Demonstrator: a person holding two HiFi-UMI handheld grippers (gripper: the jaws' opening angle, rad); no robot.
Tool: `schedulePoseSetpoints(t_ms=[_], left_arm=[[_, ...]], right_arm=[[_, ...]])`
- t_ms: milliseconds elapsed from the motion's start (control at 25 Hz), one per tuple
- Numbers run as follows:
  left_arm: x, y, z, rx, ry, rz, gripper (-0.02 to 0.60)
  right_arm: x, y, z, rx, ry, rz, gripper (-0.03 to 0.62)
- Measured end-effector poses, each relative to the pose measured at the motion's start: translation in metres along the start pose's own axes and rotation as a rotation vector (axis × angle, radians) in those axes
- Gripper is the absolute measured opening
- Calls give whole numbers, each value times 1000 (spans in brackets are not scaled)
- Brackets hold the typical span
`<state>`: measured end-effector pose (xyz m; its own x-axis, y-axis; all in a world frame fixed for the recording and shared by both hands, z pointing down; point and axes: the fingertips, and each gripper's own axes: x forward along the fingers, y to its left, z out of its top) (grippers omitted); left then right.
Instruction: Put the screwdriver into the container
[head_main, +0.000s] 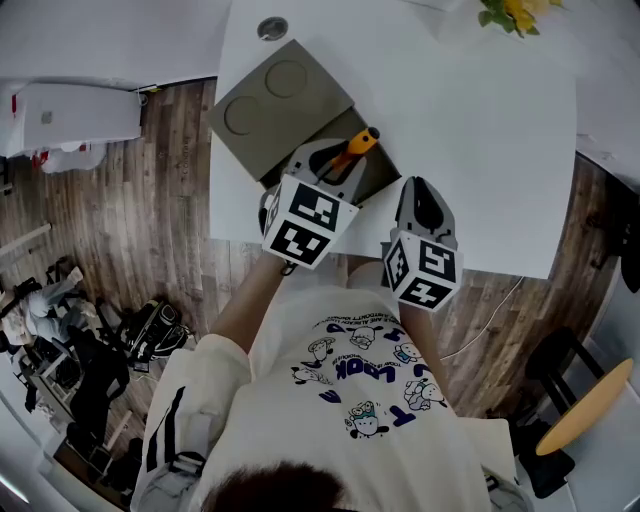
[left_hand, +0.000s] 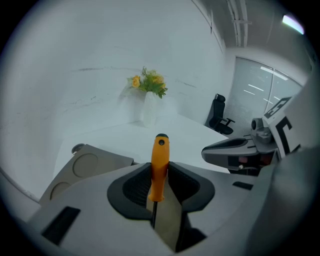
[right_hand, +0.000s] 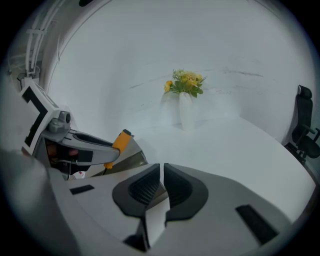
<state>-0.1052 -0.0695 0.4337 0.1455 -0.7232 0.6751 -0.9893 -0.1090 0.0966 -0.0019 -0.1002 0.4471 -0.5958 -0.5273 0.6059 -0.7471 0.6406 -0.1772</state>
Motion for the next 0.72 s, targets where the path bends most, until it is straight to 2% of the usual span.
schedulePoseSetpoints(t_ms=[400, 720], left_arm=[[20, 6, -37, -44, 105, 12, 112], [36, 0, -53, -32, 167, 11, 112]], right_arm=[[2, -3, -13, -1, 40, -6, 41], [5, -10, -20, 12, 56, -11, 41]])
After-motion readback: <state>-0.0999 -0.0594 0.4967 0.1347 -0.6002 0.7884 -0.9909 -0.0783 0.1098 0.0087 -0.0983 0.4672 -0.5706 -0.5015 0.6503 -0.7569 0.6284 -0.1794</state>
